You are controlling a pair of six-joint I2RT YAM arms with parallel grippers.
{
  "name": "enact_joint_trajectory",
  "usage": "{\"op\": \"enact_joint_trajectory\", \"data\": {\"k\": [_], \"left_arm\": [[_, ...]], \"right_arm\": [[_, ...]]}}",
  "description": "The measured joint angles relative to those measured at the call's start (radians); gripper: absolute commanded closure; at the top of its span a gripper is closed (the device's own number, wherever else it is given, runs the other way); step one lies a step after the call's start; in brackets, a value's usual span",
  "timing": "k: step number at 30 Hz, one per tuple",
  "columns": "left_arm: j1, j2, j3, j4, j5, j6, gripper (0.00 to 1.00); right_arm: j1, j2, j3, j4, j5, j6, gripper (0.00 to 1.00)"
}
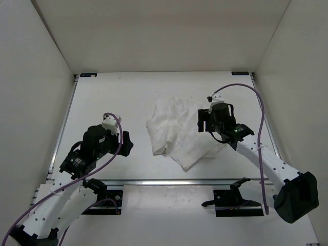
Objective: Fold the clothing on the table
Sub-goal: Flatten the skirt out
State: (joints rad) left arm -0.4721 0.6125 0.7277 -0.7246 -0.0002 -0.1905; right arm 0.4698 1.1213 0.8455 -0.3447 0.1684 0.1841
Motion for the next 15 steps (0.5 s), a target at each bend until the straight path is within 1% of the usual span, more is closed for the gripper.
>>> {"op": "enact_joint_trajectory", "data": {"k": [1, 2, 3, 4, 5, 6, 7, 8, 9, 10, 11, 12, 13, 14, 15], "left_arm": [[-0.004, 0.003, 0.000, 0.000, 0.009, 0.003, 0.01], [-0.004, 0.004, 0.000, 0.000, 0.012, 0.006, 0.01], [-0.003, 0.002, -0.001, 0.002, 0.021, 0.012, 0.01], [0.002, -0.003, -0.002, 0.005, 0.039, 0.019, 0.01], [0.011, -0.011, -0.004, 0.010, 0.066, 0.028, 0.02], [0.019, -0.020, -0.007, 0.015, 0.088, 0.035, 0.01], [0.024, -0.029, -0.009, 0.021, 0.103, 0.041, 0.01], [0.030, -0.036, -0.011, 0.026, 0.116, 0.045, 0.20], [0.040, -0.041, -0.013, 0.031, 0.132, 0.043, 0.47], [0.053, -0.043, -0.015, 0.038, 0.152, 0.043, 0.90], [0.066, -0.038, -0.016, 0.051, 0.172, 0.041, 1.00], [0.075, -0.029, -0.016, 0.061, 0.191, 0.042, 1.00], [0.081, -0.011, -0.016, 0.075, 0.206, 0.031, 0.99], [0.081, 0.010, -0.016, 0.089, 0.222, 0.022, 0.78], [0.076, 0.040, -0.017, 0.108, 0.241, 0.002, 0.63]], "right_arm": [[0.000, -0.010, -0.009, -0.002, -0.003, 0.008, 0.32], [0.003, -0.018, -0.013, -0.012, -0.005, 0.020, 0.36], [0.008, -0.024, -0.016, -0.018, -0.005, 0.031, 0.48], [0.018, -0.032, -0.023, -0.021, -0.004, 0.043, 0.57], [0.035, -0.047, -0.039, -0.022, -0.005, 0.058, 0.77], [0.062, -0.066, -0.063, -0.023, -0.009, 0.076, 1.00], [0.081, -0.087, -0.089, -0.022, -0.017, 0.085, 0.99], [0.099, -0.115, -0.126, -0.023, -0.034, 0.111, 1.00], [0.108, -0.140, -0.156, -0.024, -0.052, 0.129, 1.00], [0.110, -0.167, -0.188, -0.030, -0.071, 0.145, 1.00], [0.107, -0.195, -0.218, -0.030, -0.085, 0.163, 1.00], [0.102, -0.224, -0.248, -0.023, -0.104, 0.182, 1.00], [0.099, -0.257, -0.277, -0.020, -0.124, 0.195, 0.91], [0.097, -0.291, -0.304, -0.012, -0.140, 0.215, 0.83], [0.098, -0.326, -0.328, -0.011, -0.157, 0.232, 0.76]]}}
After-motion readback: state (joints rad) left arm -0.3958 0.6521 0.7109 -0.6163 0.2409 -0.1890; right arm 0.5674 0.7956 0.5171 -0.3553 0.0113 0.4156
